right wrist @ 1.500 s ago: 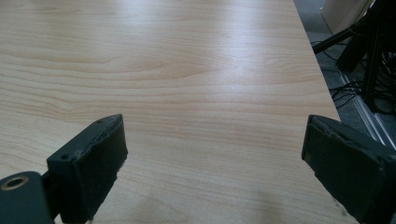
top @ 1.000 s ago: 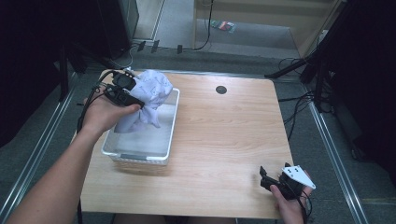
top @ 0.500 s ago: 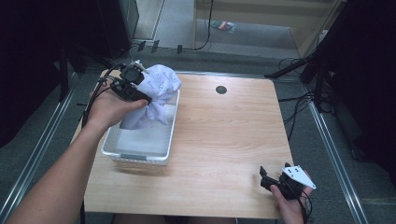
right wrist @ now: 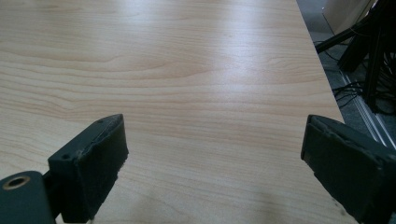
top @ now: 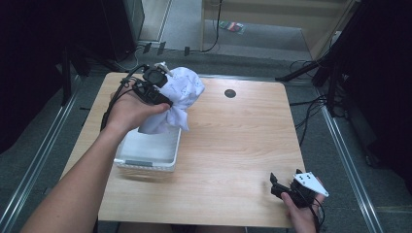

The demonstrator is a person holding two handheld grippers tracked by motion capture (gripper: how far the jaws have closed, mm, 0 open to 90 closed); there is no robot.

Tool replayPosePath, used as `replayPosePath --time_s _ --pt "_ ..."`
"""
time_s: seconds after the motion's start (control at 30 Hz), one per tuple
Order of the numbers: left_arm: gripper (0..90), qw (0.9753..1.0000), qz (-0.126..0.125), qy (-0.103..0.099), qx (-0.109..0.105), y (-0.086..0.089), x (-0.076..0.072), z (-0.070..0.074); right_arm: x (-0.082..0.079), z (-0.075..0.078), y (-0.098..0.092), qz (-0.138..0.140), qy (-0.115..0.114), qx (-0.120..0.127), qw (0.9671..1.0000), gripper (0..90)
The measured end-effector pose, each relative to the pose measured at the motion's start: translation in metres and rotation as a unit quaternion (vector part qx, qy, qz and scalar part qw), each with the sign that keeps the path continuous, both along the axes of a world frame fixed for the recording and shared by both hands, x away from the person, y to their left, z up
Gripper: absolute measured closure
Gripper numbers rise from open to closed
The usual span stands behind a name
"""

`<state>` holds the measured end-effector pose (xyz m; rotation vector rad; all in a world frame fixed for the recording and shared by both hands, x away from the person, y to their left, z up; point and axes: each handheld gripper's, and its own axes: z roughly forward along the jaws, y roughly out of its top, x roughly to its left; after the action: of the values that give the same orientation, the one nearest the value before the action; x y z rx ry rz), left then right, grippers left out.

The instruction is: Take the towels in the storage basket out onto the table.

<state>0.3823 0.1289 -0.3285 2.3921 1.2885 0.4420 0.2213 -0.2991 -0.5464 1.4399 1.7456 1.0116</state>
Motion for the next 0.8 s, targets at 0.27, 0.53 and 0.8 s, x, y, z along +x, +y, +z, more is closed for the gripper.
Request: replayPosePath --time_s 0.27,0.53,0.8 --pt "50.8 0.9997 -0.024 0.001 0.002 -0.038 0.002 -0.002 0.000 0.000 0.000 0.002 -0.001 -0.001 1.0000 7.0" --pt "50.7 0.9987 -0.051 -0.005 0.004 -0.079 0.002 -0.004 0.000 0.000 0.000 0.004 -0.001 0.001 1.0000 7.0" --pt "50.5 0.9976 -0.070 0.000 0.000 -0.110 0.002 -0.014 0.000 0.000 -0.001 0.007 0.000 0.006 1.0000 7.1"
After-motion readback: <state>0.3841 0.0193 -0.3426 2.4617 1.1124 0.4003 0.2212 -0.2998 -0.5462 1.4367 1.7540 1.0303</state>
